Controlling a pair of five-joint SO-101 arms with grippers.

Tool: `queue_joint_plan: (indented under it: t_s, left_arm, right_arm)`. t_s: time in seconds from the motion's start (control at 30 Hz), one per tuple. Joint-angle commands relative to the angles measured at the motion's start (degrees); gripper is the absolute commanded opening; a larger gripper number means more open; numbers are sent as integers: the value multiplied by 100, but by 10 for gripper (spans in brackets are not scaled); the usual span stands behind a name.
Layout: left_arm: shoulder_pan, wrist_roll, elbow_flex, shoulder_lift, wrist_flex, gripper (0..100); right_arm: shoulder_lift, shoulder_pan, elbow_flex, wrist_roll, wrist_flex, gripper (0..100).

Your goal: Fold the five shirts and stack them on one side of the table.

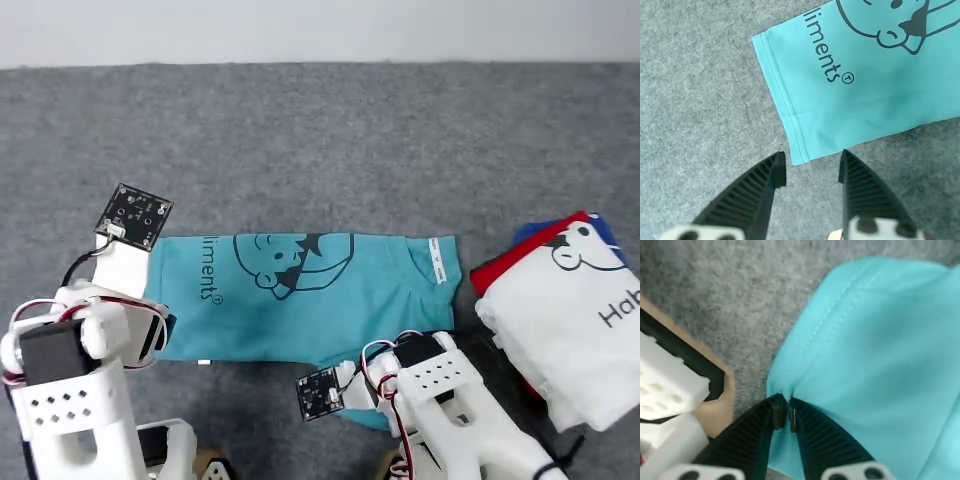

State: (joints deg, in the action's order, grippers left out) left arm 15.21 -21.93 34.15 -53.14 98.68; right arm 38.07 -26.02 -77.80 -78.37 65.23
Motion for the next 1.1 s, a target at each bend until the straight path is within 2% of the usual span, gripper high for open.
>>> queue_joint_plan:
  t_s: [0.0, 0.07, 0.23, 0.4, 0.63, 1.07]
  left_arm:
    - [-9, -62, -13, -62, -79, 180]
    - [-9, -62, -13, -62, -79, 180]
    - [-9, -62, -13, -62, -79, 180]
    - [-9, -62, -13, -62, -79, 180]
    - [-9, -62, -13, -62, -79, 180]
    - [-9, -62, -13, -62, -79, 180]
  right_arm:
    - [-66, 31, -264, 141, -330, 9]
    - [-66, 31, -53, 149, -119, 9]
    - [-66, 31, 1345, 404, 1174, 10]
    - [-119, 31, 2013, 659, 1244, 10]
    - [-119, 40, 2075, 703, 857, 10]
    - [-127, 418, 2075, 1732, -989, 10]
